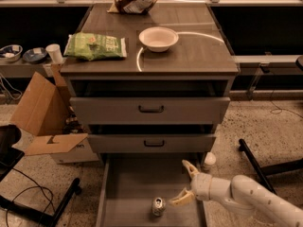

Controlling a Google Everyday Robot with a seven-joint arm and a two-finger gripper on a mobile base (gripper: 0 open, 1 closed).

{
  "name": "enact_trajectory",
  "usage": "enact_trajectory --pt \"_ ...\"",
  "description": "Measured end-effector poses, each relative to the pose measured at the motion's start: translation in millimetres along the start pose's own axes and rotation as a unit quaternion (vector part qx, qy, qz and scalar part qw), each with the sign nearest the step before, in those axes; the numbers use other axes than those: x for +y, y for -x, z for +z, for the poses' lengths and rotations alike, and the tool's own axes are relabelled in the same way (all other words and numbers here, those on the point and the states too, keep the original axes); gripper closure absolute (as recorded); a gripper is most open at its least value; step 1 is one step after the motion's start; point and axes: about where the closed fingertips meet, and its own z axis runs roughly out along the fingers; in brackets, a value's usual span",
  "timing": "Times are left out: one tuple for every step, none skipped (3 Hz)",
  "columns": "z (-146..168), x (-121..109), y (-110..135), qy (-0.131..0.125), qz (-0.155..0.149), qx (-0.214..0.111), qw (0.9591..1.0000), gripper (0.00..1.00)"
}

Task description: Pick 7up can from bottom drawer and place on counter

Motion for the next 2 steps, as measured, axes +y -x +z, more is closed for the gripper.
enact_trajectory --pt "35 2 -44 0.012 0.040 -0.039 0.9983 0.00" --pt "43 7 -56 0.014 0.054 -0.045 0.9974 0.00"
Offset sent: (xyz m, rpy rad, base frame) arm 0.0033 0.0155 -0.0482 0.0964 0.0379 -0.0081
